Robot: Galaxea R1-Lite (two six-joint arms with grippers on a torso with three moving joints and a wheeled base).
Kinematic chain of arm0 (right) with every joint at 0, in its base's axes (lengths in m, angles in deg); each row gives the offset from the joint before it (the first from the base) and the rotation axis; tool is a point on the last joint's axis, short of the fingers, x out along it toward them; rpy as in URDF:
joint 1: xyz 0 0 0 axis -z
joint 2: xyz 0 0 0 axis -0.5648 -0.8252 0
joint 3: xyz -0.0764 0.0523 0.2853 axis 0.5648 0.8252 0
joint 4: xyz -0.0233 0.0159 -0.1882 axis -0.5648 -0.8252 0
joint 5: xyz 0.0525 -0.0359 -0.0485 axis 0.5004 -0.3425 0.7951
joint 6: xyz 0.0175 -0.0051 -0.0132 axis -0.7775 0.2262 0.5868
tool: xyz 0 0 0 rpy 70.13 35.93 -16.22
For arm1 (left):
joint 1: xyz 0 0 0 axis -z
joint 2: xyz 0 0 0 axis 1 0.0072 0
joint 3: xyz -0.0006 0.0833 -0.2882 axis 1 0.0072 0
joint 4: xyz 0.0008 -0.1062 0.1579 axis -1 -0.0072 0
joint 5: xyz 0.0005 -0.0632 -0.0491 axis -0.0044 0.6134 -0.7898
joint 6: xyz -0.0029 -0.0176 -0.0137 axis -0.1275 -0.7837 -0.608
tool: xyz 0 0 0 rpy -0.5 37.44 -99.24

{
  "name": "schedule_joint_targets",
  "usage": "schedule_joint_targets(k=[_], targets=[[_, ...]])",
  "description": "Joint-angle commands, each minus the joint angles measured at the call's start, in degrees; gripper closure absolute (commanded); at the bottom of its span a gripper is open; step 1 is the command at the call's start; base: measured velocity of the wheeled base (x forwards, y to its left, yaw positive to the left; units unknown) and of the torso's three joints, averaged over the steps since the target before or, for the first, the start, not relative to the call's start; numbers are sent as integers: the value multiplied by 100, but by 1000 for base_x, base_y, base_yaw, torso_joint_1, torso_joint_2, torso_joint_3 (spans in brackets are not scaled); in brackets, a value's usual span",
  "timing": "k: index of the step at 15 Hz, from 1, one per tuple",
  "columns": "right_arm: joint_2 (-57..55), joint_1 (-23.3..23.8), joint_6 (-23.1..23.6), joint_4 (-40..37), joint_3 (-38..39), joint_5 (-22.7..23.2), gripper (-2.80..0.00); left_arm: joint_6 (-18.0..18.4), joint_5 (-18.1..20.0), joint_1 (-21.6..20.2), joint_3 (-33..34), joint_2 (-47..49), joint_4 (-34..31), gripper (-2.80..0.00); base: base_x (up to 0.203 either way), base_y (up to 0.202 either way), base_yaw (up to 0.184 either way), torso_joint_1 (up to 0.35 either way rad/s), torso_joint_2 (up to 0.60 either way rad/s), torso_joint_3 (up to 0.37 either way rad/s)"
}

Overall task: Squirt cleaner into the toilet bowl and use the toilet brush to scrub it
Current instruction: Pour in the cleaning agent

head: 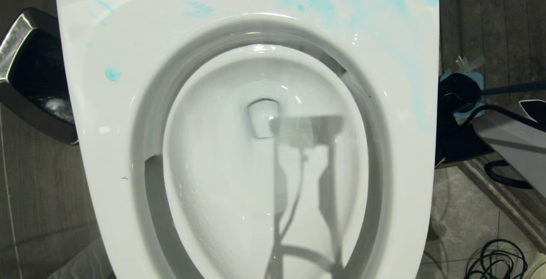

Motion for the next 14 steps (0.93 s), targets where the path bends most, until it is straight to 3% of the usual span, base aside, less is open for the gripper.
schedule_joint_targets(k=[1, 4, 5, 6, 14], targets=[[299, -9, 17, 82, 351, 7, 0, 2, 2, 0, 0, 0, -1, 0, 0, 0, 0, 0, 0, 0], [428, -9, 27, 82, 621, 7, 0, 2, 2, 0, 0, 1, -1, 0, 0, 0, 0, 0, 0, 0], [464, -9, 31, 82, 717, 7, -182, 2, 2, 0, 0, 0, -1, 0, 0, 0, 0, 0, 0, 0], [504, -17, 33, 82, 848, 7, -280, 2, 2, 0, 0, 8, -1, 0, 0, 0, 0, 0, 0, 0], [447, 43, 40, 82, 986, 16, -280, 2, 2, 0, 0, 0, -1, 0, 0, 0, 0, 0, 0, 0]])
